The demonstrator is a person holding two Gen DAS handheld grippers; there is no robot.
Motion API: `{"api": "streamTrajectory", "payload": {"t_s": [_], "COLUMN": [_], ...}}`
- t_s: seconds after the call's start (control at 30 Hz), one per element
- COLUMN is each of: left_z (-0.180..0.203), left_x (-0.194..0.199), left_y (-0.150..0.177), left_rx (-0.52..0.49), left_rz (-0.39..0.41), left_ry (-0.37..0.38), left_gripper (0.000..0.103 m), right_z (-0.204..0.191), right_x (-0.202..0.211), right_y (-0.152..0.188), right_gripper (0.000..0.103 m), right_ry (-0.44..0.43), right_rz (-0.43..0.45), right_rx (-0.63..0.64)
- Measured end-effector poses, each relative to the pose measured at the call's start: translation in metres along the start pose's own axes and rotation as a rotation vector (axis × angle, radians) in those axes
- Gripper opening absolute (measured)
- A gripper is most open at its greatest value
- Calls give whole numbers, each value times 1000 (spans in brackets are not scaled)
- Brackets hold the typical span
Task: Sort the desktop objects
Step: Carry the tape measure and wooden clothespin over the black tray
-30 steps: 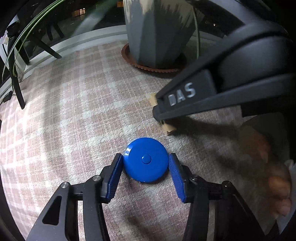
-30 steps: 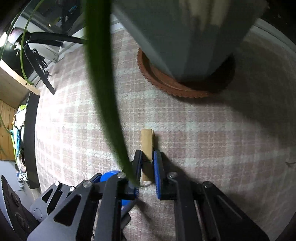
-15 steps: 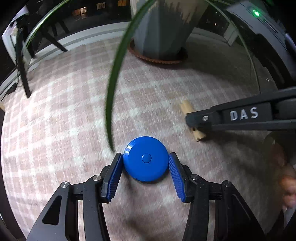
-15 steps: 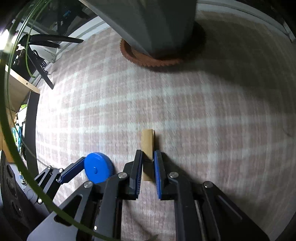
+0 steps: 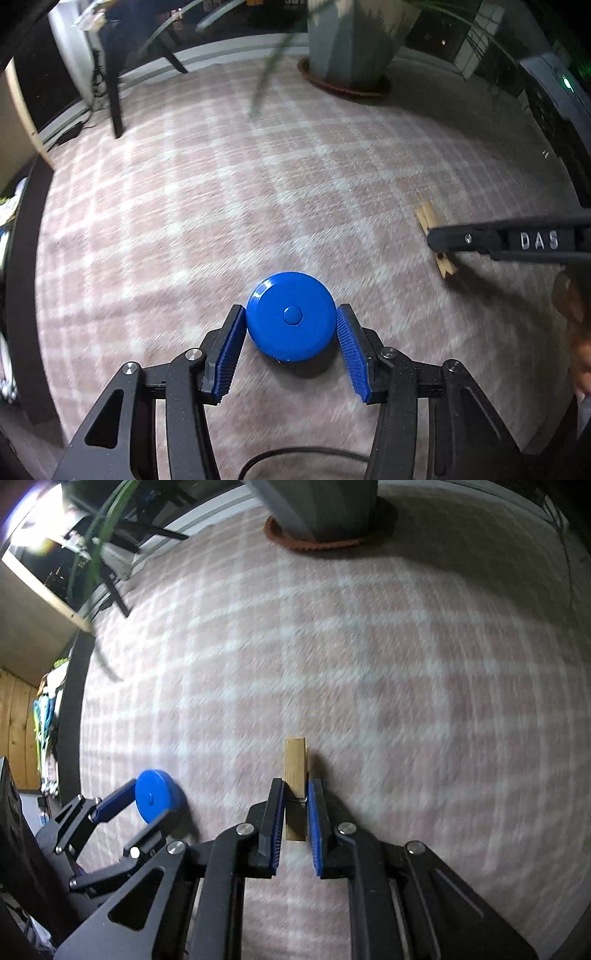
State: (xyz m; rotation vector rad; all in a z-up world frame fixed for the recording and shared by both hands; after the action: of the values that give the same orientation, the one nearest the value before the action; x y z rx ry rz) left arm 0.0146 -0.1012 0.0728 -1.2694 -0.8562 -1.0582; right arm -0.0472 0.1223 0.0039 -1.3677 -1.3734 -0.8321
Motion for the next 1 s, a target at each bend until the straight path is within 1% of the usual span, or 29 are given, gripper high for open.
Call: {"api": "streamTrajectory", "payload": {"t_s": [0.1,0.2,0.23,0.27,0.3,0.37,0.4,0.43,0.5,0.53,0.57,0.6,0.67,0.7,0.73,0.77,0.83,1.0], "left_z": [-10,-21,-40,-47,-53,-73,-72,-79,-88,-100,-89,-97,-125,-135,-150,-166,-187,-257], "left_x": [16,34,44,50,52,64,51,57,59,65,44,48,60,66,63,70,78,94], "left_y": [7,14,24,26,17,23,15,17,18,18,5,5,9,12,7,8,12,12], "left_rx": [14,12,16,20,26,45,51,59,82,91,96,104,127,135,143,155,171,221], "left_rz": [14,37,44,49,52,59,61,64,76,84,90,97,112,117,123,131,141,161], "left_ry": [10,8,6,7,7,1,0,0,-3,-6,-11,-17,-27,-31,-37,-45,-59,-100], "left_gripper": [48,48,48,48,48,48,48,48,48,48,48,48,48,48,48,48,48,48], "right_z": [-6,-16,-22,-26,-31,-49,-76,-95,-132,-153,-172,-187,-213,-233,-248,-264,-292,-361], "right_x": [6,9,11,13,15,24,30,40,41,34,32,32,32,29,29,22,20,17], "right_y": [16,21,25,21,22,23,27,32,27,16,11,10,8,4,2,-6,-11,-25], "right_gripper": [13,13,13,13,13,13,13,13,13,13,13,13,13,13,13,13,13,13], "right_ry": [-8,-9,-11,-15,-18,-23,-23,-25,-34,-37,-39,-42,-47,-50,-54,-57,-67,-86], "right_rz": [5,12,15,18,22,30,34,40,49,52,56,60,65,68,73,74,82,97], "right_rx": [7,21,28,34,42,70,81,93,119,128,139,153,174,183,197,205,228,277]}}
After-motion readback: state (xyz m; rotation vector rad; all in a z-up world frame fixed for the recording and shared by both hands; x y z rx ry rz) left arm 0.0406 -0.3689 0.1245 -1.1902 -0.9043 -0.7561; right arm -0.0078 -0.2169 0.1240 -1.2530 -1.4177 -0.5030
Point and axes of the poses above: each gripper's, at about its wrist camera, not at the fingertips, and x roughly against the way its jaws point, z to its right, y to its underside, the point moved 3 cm from there along -x, roughly the way its jaws point, and after that the axes turned 9 degrees about x, right-handed, at the moved point
